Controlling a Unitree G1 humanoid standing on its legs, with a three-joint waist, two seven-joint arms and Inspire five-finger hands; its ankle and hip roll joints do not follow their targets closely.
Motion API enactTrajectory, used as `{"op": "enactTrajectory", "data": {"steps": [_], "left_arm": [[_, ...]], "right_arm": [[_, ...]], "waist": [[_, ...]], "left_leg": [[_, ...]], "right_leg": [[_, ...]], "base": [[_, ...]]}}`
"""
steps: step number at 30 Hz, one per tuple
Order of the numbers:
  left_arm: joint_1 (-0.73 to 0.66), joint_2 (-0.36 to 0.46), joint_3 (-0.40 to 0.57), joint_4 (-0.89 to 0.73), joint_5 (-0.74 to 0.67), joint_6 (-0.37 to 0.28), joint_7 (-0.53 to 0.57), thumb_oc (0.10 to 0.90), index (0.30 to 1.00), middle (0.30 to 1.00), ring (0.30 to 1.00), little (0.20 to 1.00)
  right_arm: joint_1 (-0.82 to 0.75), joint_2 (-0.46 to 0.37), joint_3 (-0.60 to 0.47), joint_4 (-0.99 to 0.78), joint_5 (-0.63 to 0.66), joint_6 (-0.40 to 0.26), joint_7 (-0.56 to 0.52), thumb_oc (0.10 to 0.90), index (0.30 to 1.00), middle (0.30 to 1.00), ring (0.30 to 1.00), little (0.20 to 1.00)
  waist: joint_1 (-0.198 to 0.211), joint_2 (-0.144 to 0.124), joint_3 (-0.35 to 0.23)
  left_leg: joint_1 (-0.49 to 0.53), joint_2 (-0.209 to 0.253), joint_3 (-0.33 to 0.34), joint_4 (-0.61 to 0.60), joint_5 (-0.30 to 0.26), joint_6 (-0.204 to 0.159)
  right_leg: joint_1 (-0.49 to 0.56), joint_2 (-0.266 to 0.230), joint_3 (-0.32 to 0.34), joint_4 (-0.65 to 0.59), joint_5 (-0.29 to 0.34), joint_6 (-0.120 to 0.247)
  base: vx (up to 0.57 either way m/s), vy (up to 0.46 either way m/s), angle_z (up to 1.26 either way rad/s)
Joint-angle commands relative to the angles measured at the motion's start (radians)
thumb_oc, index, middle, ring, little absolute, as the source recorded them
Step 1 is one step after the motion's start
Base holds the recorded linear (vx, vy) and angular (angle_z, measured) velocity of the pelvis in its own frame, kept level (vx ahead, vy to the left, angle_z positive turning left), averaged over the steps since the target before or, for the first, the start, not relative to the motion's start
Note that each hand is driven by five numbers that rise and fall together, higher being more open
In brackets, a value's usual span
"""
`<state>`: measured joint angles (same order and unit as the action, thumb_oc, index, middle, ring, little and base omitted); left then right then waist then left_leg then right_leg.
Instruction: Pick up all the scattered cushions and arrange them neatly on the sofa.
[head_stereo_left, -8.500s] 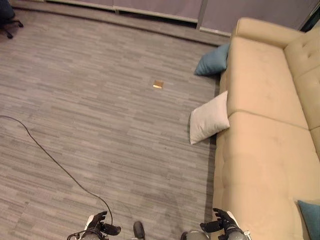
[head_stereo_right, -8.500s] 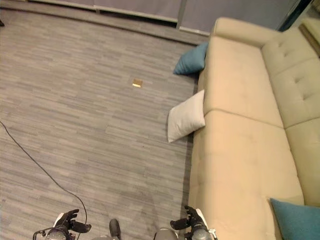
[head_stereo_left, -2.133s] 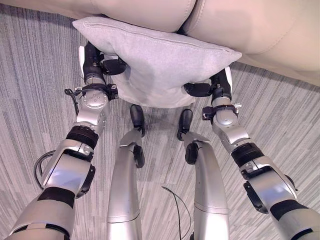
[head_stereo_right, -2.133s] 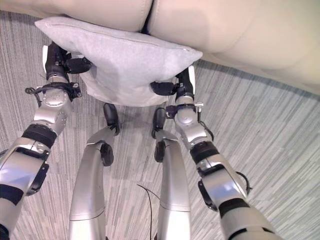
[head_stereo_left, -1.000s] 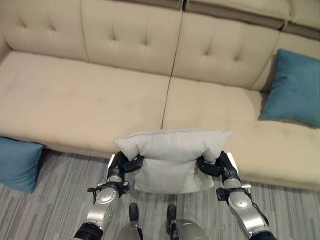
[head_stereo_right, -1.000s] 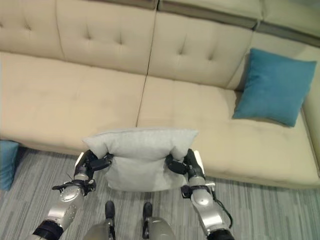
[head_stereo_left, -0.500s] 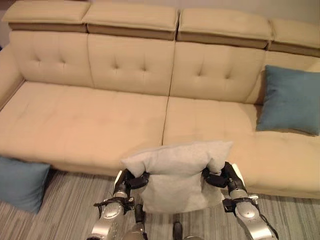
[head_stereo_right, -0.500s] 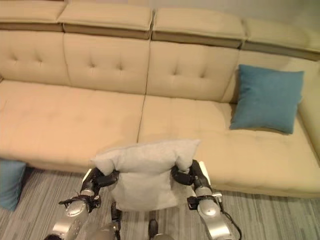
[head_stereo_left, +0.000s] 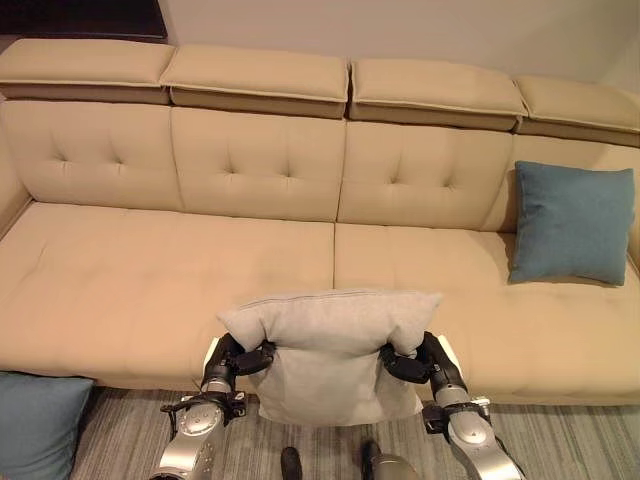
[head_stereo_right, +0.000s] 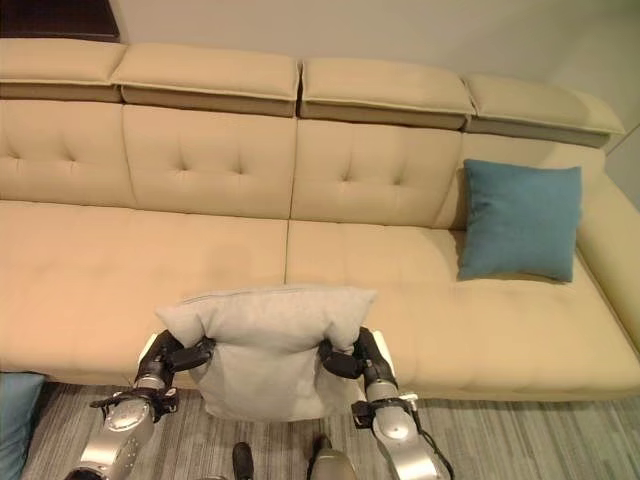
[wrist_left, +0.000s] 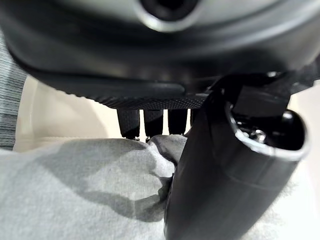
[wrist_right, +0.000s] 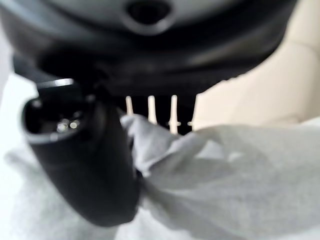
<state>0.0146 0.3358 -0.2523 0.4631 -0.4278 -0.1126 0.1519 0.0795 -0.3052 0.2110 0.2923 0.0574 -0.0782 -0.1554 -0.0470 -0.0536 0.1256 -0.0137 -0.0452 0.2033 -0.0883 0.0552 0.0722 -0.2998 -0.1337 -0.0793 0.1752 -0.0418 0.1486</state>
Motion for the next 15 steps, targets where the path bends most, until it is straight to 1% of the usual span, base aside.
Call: {"op": "enactTrajectory", "data": {"steps": [1, 2, 3, 4, 6, 7, 8, 9, 10, 11, 12, 13, 14, 15], "left_arm": [[-0.055, -0.04, -0.045, -0.12, 0.047, -0.1, -0.044, 0.4, 0.3, 0.3, 0.3, 0.3], [-0.062, -0.041, -0.053, -0.12, 0.052, -0.105, -0.052, 0.4, 0.3, 0.3, 0.3, 0.3], [-0.057, -0.047, -0.059, -0.12, 0.058, -0.105, -0.056, 0.4, 0.3, 0.3, 0.3, 0.3], [-0.054, -0.056, -0.064, -0.119, 0.061, -0.105, -0.055, 0.4, 0.3, 0.3, 0.3, 0.3], [-0.052, -0.067, -0.07, -0.118, 0.054, -0.108, -0.06, 0.4, 0.3, 0.3, 0.3, 0.3], [-0.056, -0.07, -0.075, -0.116, 0.054, -0.106, -0.06, 0.4, 0.3, 0.3, 0.3, 0.3], [-0.062, -0.073, -0.082, -0.114, 0.053, -0.104, -0.061, 0.4, 0.3, 0.3, 0.3, 0.3], [-0.062, -0.074, -0.082, -0.114, 0.053, -0.104, -0.061, 0.4, 0.3, 0.3, 0.3, 0.3], [-0.07, -0.078, -0.086, -0.11, 0.047, -0.103, -0.06, 0.4, 0.3, 0.3, 0.3, 0.3], [-0.073, -0.086, -0.083, -0.108, 0.037, -0.101, -0.058, 0.4, 0.3, 0.3, 0.3, 0.3], [-0.073, -0.085, -0.083, -0.108, 0.037, -0.101, -0.058, 0.4, 0.3, 0.3, 0.3, 0.3], [-0.072, -0.087, -0.078, -0.107, 0.032, -0.095, -0.06, 0.4, 0.3, 0.3, 0.3, 0.3], [-0.07, -0.086, -0.078, -0.107, 0.036, -0.093, -0.06, 0.4, 0.3, 0.3, 0.3, 0.3], [-0.07, -0.086, -0.079, -0.105, 0.039, -0.09, -0.06, 0.4, 0.3, 0.3, 0.3, 0.3]], "right_arm": [[-0.128, -0.032, -0.042, -0.154, 0.029, -0.128, -0.019, 0.4, 0.3, 0.3, 0.3, 0.3], [-0.116, -0.035, -0.045, -0.159, 0.027, -0.131, -0.02, 0.4, 0.3, 0.3, 0.3, 0.3], [-0.105, -0.035, -0.047, -0.159, 0.024, -0.13, -0.019, 0.4, 0.3, 0.3, 0.3, 0.3], [-0.092, -0.036, -0.053, -0.152, 0.021, -0.132, -0.019, 0.4, 0.3, 0.3, 0.3, 0.3], [-0.071, -0.047, -0.067, -0.149, 0.021, -0.133, -0.022, 0.4, 0.3, 0.3, 0.3, 0.3], [-0.064, -0.049, -0.071, -0.149, 0.024, -0.134, -0.023, 0.4, 0.3, 0.3, 0.3, 0.3], [-0.061, -0.057, -0.079, -0.148, 0.03, -0.134, -0.025, 0.4, 0.3, 0.3, 0.3, 0.3], [-0.061, -0.057, -0.079, -0.148, 0.03, -0.134, -0.025, 0.4, 0.3, 0.3, 0.3, 0.3], [-0.063, -0.066, -0.083, -0.147, 0.035, -0.135, -0.028, 0.4, 0.3, 0.3, 0.3, 0.3], [-0.063, -0.071, -0.085, -0.143, 0.047, -0.13, -0.029, 0.4, 0.3, 0.3, 0.3, 0.3], [-0.063, -0.071, -0.085, -0.142, 0.048, -0.13, -0.028, 0.4, 0.3, 0.3, 0.3, 0.3], [-0.064, -0.074, -0.091, -0.134, 0.053, -0.126, -0.028, 0.4, 0.3, 0.3, 0.3, 0.3], [-0.063, -0.077, -0.092, -0.135, 0.054, -0.127, -0.026, 0.4, 0.3, 0.3, 0.3, 0.3], [-0.063, -0.077, -0.093, -0.134, 0.057, -0.126, -0.027, 0.4, 0.3, 0.3, 0.3, 0.3]], "waist": [[-0.032, 0.002, -0.045], [-0.04, -0.006, -0.046], [-0.042, -0.01, -0.052], [-0.045, -0.01, -0.06], [-0.053, -0.009, -0.077], [-0.057, -0.012, -0.078], [-0.059, -0.017, -0.075], [-0.06, -0.016, -0.075], [-0.06, -0.02, -0.071], [-0.055, -0.027, -0.067], [-0.056, -0.025, -0.068], [-0.047, -0.035, -0.066], [-0.045, -0.039, -0.067], [-0.041, -0.041, -0.067]], "left_leg": [[0.045, 0.018, -0.087, 0.118, -0.186, -0.058], [0.066, 0.008, -0.105, 0.123, -0.207, -0.063], [0.076, 0.008, -0.106, 0.125, -0.216, -0.07], [0.081, 0.018, -0.107, 0.134, -0.224, -0.082], [0.079, 0.043, -0.1, 0.166, -0.23, -0.11], [0.063, 0.055, -0.095, 0.207, -0.223, -0.123], [0.025, 0.072, -0.09, 0.286, -0.209, -0.137], [0.023, 0.072, -0.091, 0.288, -0.21, -0.137], [-0.016, 0.085, -0.086, 0.356, -0.192, -0.148], [-0.065, 0.104, -0.072, 0.424, -0.173, -0.149], [-0.07, 0.105, -0.074, 0.43, -0.176, -0.149], [-0.104, 0.107, -0.077, 0.417, -0.187, -0.139], [-0.113, 0.11, -0.08, 0.39, -0.193, -0.136], [-0.119, 0.111, -0.087, 0.361, -0.186, -0.137]], "right_leg": [[0.06, 0.063, -0.037, -0.086, 0.076, 0.018], [0.073, 0.063, -0.04, -0.118, 0.08, 0.018], [0.094, 0.063, -0.041, -0.131, 0.087, 0.009], [0.111, 0.067, -0.036, -0.136, 0.088, 0.001], [0.151, 0.07, -0.053, -0.164, 0.087, -0.008], [0.17, 0.071, -0.059, -0.175, 0.085, -0.013], [0.188, 0.071, -0.063, -0.183, 0.081, -0.022], [0.188, 0.071, -0.063, -0.183, 0.082, -0.022], [0.2, 0.071, -0.07, -0.189, 0.074, -0.032], [0.22, 0.069, -0.07, -0.194, 0.059, -0.047], [0.218, 0.07, -0.071, -0.194, 0.059, -0.048], [0.233, 0.067, -0.066, -0.204, 0.052, -0.05], [0.238, 0.064, -0.066, -0.21, 0.05, -0.048], [0.245, 0.065, -0.064, -0.215, 0.05, -0.045]], "base": [[0.18, -0.101, 0.06], [0.19, -0.112, 0.2], [0.25, -0.169, 0.42], [0.19, -0.136, 0.46], [0.17, -0.163, 0.35], [0.12, -0.179, 0.32], [0.05, -0.122, 0.34], [0.03, -0.103, 0.36], [0.04, -0.092, 0.23], [0.04, -0.092, 0.15], [0.08, -0.075, 0.08], [0.09, -0.035, 0.02], [0.13, -0.034, 0.03], [0.11, 0.006, -0.05]]}}
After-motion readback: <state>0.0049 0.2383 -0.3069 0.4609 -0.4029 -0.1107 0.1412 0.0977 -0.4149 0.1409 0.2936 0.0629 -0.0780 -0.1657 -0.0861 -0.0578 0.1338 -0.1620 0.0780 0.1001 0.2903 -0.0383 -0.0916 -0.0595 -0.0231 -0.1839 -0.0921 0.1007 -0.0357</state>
